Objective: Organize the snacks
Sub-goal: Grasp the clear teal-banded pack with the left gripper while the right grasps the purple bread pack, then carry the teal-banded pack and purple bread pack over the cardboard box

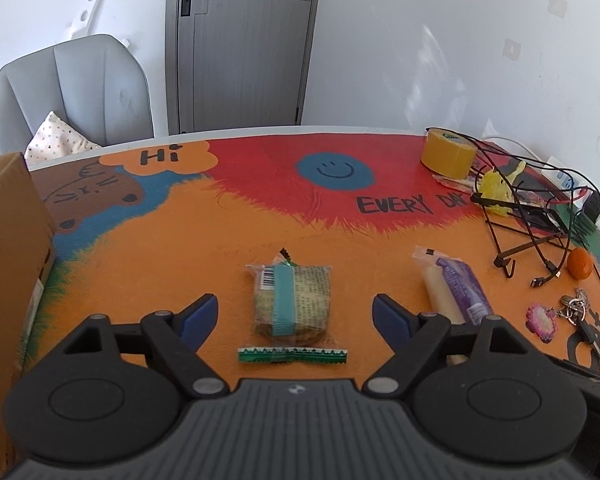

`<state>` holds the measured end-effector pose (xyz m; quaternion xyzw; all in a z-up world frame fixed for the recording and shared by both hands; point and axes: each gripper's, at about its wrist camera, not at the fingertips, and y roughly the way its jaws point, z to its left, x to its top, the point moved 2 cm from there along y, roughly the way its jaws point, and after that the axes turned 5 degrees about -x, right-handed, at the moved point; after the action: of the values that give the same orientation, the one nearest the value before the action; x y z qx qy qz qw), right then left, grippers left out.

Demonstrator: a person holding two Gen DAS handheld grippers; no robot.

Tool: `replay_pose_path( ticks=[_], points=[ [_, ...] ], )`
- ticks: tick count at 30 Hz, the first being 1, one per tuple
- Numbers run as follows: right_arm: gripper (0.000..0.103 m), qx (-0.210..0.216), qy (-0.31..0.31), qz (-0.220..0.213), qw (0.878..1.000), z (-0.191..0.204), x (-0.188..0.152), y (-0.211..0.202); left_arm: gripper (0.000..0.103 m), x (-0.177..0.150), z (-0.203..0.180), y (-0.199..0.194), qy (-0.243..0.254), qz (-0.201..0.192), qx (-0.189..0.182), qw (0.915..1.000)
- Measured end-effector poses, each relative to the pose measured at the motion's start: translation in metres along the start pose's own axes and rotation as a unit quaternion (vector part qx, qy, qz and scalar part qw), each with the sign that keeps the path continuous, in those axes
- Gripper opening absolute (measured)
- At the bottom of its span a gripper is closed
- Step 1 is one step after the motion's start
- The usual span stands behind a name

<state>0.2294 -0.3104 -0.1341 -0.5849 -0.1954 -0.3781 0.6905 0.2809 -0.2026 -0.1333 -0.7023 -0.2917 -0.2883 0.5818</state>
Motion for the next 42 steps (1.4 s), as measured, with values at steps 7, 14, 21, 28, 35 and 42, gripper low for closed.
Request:
replay_pose_path(
  ticks=[7,14,21,28,35,42],
  points=[
    [0.036,0.003,0.014,-0.004,1.0,-0.015,0.004,0.0,0.084,-0.002,-0.005,0.015,0.003,0.01,0.016,0.9998],
    [0.04,0.005,0.011,-0.012,1.0,-0.014,0.002,0.003,0.081,-0.005,-0.01,0.025,0.013,0.019,0.028,0.9993],
    [0.041,0.009,0.004,-0.014,1.0,-0.013,0.006,0.007,0.061,-0.007,-0.014,0.033,0.019,0.024,0.039,0.9988],
    [0.038,-0.001,-0.004,-0.02,1.0,-0.01,0.003,0.005,0.047,-0.006,-0.007,0.028,0.011,0.015,0.033,0.9993],
    [0.033,0.001,0.008,-0.022,1.0,-0.002,-0.004,-0.006,0.047,-0.006,0.008,-0.003,0.003,-0.007,0.023,0.9997],
    [0.032,0.021,0.001,-0.037,0.999,0.022,-0.014,-0.026,0.047,-0.008,0.029,-0.038,-0.005,-0.03,0.022,0.9993]
  ],
)
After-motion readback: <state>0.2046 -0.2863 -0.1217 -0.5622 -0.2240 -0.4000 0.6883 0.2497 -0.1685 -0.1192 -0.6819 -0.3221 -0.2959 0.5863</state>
